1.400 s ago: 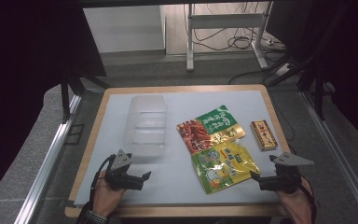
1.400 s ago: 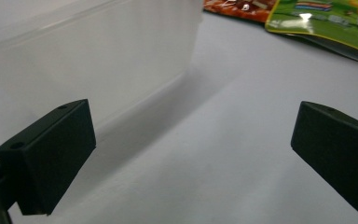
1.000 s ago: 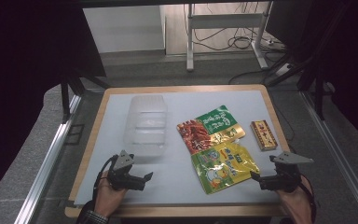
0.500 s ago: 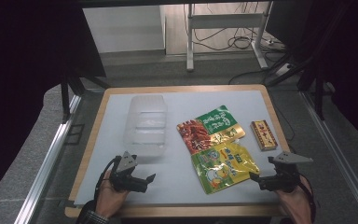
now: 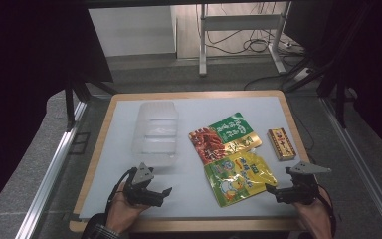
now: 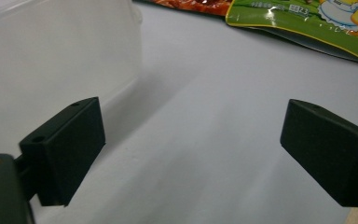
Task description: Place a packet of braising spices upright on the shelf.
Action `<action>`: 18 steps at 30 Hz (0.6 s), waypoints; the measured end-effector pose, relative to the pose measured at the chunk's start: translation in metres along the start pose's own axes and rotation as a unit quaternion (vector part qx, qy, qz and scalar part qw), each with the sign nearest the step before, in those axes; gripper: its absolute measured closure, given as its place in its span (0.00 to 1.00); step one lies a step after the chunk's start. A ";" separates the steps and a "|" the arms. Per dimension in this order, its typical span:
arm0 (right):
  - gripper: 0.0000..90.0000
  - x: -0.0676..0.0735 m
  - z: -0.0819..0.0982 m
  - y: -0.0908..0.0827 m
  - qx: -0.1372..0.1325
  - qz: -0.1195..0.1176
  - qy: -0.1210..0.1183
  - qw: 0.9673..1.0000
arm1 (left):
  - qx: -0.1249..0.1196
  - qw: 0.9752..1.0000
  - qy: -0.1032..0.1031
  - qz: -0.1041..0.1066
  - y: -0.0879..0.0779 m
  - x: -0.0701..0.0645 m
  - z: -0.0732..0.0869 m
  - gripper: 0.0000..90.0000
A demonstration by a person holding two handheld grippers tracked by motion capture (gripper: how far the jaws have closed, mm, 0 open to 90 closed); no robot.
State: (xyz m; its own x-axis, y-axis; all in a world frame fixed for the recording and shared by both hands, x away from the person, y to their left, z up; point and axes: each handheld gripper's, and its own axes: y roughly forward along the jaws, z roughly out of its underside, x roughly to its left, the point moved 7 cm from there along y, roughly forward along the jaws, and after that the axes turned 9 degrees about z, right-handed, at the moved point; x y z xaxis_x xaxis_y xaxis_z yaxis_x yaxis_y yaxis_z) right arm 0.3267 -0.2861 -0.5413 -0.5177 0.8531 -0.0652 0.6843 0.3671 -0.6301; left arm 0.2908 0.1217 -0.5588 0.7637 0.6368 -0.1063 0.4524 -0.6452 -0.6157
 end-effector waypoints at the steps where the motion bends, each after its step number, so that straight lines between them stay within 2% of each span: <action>1: 0.00 0.000 0.000 0.000 0.000 -0.001 0.000 1.000 | 0.000 1.000 0.003 0.001 0.000 -0.001 -0.001 0.09; 8: 0.00 0.000 -0.001 0.000 -0.001 -0.003 0.001 1.000 | -0.001 1.000 0.013 0.010 0.002 -0.007 -0.004 0.22; 11: 0.00 0.000 -0.001 0.000 -0.002 -0.003 0.001 1.000 | -0.004 0.999 0.013 0.029 0.003 -0.010 -0.006 0.31; 14: 0.00 -0.001 0.000 0.000 0.001 0.002 0.000 1.000 | -0.004 0.999 0.019 0.038 0.004 -0.013 -0.008 0.38; 18: 0.00 -0.002 0.000 0.000 0.001 0.001 0.001 1.000 | -0.006 0.999 0.023 0.045 0.006 -0.016 -0.010 0.44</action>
State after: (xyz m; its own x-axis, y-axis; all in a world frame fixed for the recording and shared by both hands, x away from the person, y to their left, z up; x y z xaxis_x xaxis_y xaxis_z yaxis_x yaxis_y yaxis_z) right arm 0.3279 -0.2875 -0.5409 -0.5146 0.8550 -0.0653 0.6850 0.3640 -0.6311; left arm 0.2861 0.1031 -0.5529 0.8217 0.5558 -0.1258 0.3854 -0.7046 -0.5957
